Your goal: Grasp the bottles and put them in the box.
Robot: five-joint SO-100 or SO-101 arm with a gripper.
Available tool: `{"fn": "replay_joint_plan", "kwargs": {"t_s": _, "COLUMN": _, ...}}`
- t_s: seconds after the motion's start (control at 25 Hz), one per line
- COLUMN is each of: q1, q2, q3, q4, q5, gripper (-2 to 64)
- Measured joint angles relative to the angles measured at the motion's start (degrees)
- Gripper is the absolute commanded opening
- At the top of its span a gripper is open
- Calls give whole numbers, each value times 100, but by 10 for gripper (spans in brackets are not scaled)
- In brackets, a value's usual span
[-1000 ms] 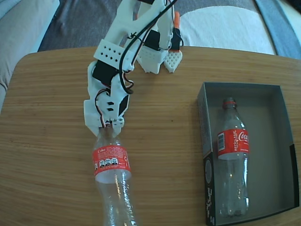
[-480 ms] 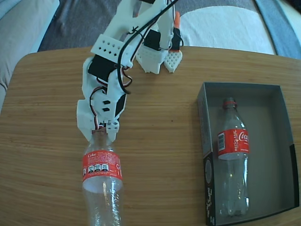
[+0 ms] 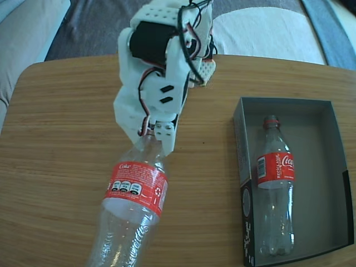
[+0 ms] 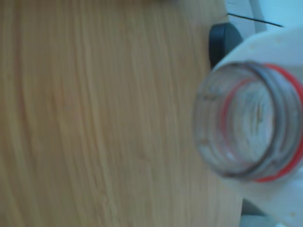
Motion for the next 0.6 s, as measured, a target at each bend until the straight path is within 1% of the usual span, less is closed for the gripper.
{"fn": "replay_joint_plan", "kwargs": {"t_s": 0.12, "q1": -580, "q2": 0, "q3": -606, "q4": 659, "q5": 826, "gripper": -3}}
{"fn": "replay_joint_plan", "kwargs": {"t_s": 0.2, "q1": -984, "q2": 0, "q3": -993, "q4": 1063, "q5": 1239, "gripper": -3}}
{"fn": "replay_joint_plan", "kwargs": {"t_s": 0.32, "q1": -1477, "q2": 0, "q3": -1389, "q4": 1415, "q5": 1907, "gripper": -3}}
{"fn": "replay_joint_plan", "kwargs": {"t_s": 0.6, "q1": -2909, "q2": 0, "q3": -1846, "q4": 1450, "q5": 3621, "gripper": -3}}
